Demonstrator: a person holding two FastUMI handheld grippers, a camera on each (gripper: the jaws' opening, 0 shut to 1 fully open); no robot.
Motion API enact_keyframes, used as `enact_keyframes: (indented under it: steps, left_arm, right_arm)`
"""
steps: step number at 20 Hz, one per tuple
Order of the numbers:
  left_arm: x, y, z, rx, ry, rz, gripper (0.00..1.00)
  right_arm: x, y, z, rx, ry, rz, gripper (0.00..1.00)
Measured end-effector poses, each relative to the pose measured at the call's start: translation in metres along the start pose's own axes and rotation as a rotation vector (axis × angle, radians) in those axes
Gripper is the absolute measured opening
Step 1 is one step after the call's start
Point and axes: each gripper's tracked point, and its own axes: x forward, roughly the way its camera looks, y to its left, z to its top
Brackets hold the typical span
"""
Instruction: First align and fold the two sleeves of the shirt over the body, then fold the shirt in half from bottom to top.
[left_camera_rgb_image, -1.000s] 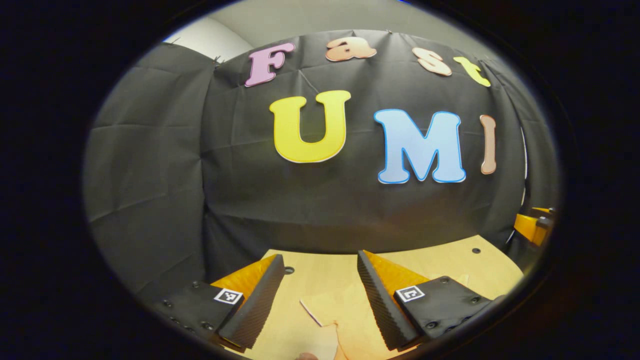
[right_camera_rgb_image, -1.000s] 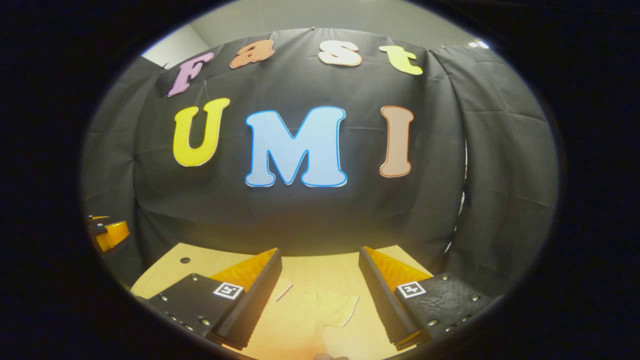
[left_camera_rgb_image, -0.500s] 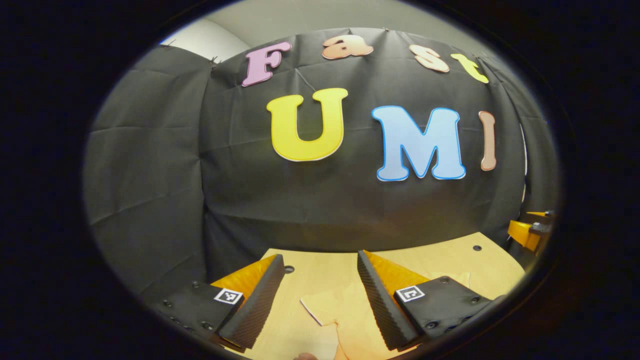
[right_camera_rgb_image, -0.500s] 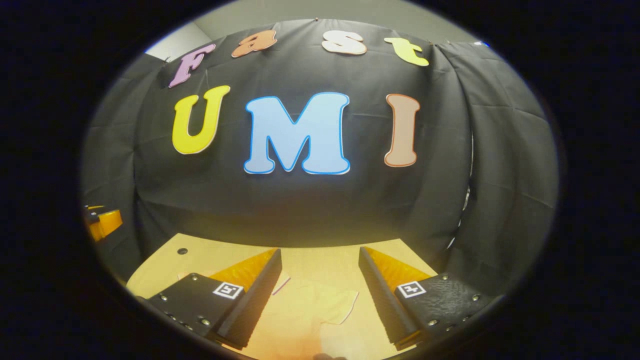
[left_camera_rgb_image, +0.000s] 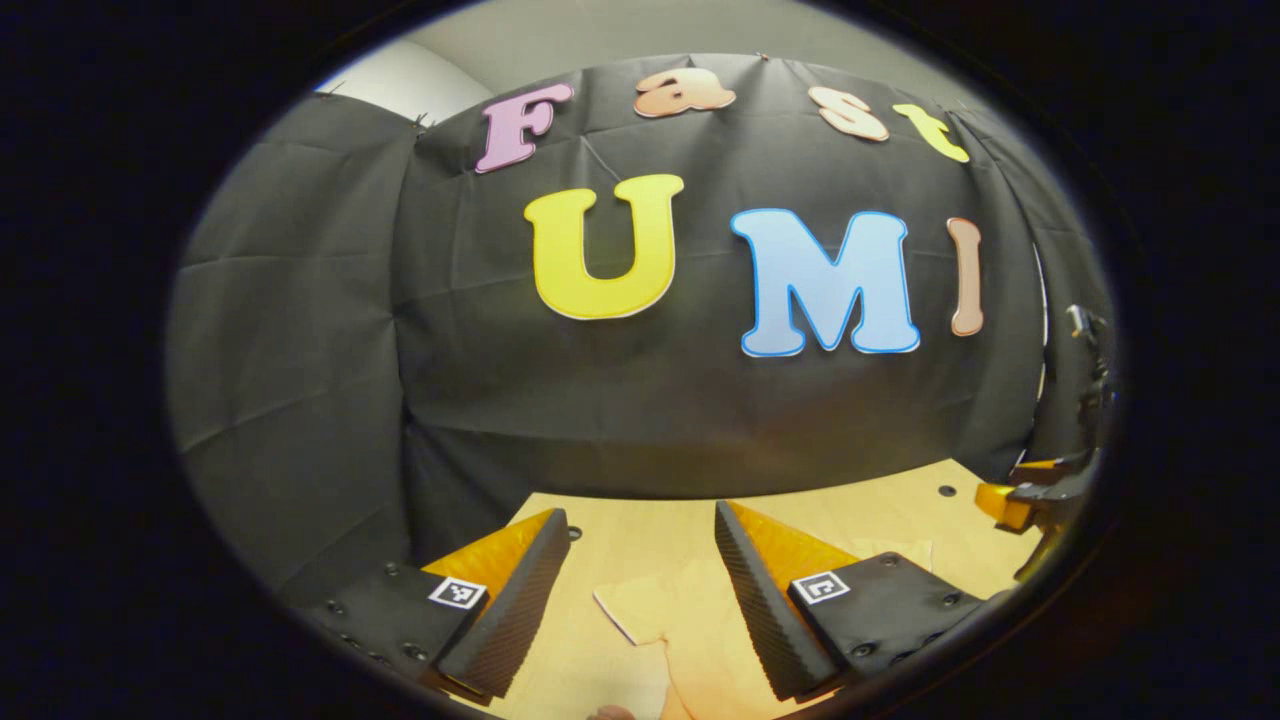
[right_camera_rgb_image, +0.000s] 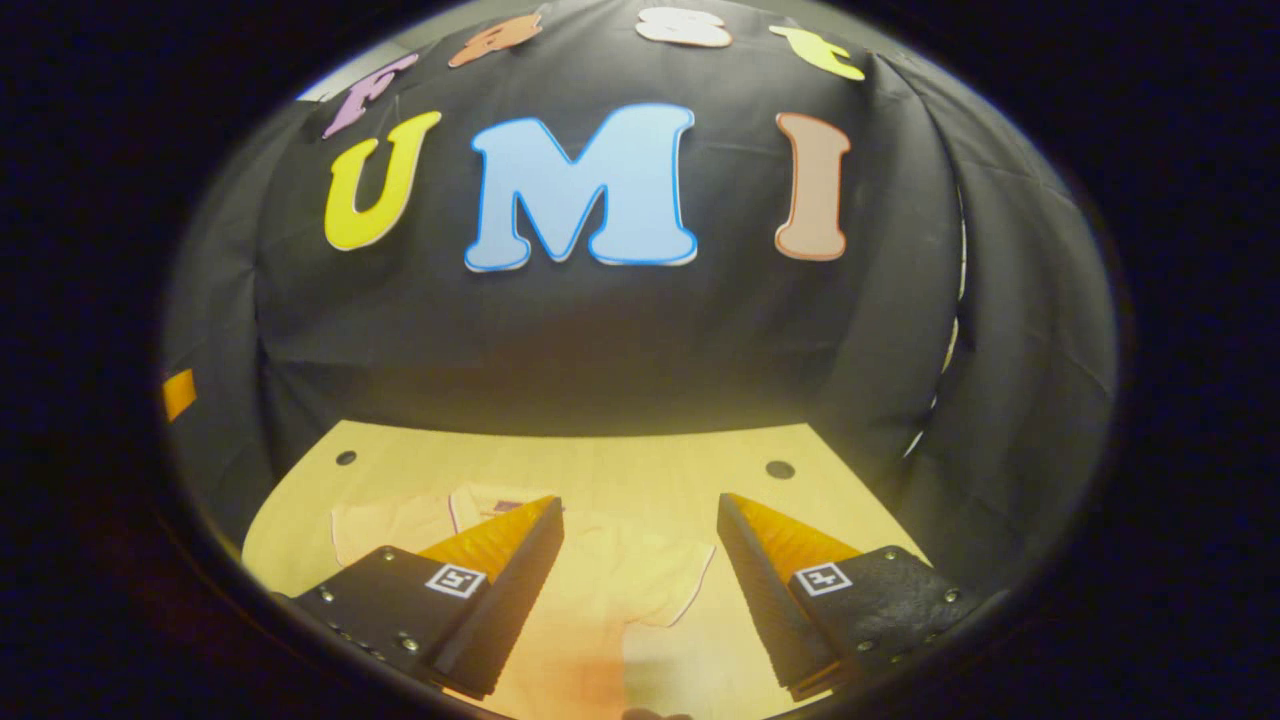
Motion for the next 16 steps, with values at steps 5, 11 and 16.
enact_keyframes:
  steps: [5,11,16]
  left_arm:
    - [-0.006,0.002,-0.011,-0.009,0.034,0.011,0.96]
    - [-0.002,0.012,-0.031,-0.014,0.089,0.045,0.95]
    - [0.005,0.015,-0.041,-0.021,0.119,0.066,0.95]
  right_arm:
    - [0.065,-0.021,-0.064,0.045,0.171,-0.022,0.97]
    - [0.115,-0.041,-0.128,0.034,0.339,-0.064,0.97]
    - [0.136,-0.048,-0.161,0.029,0.419,-0.083,0.97]
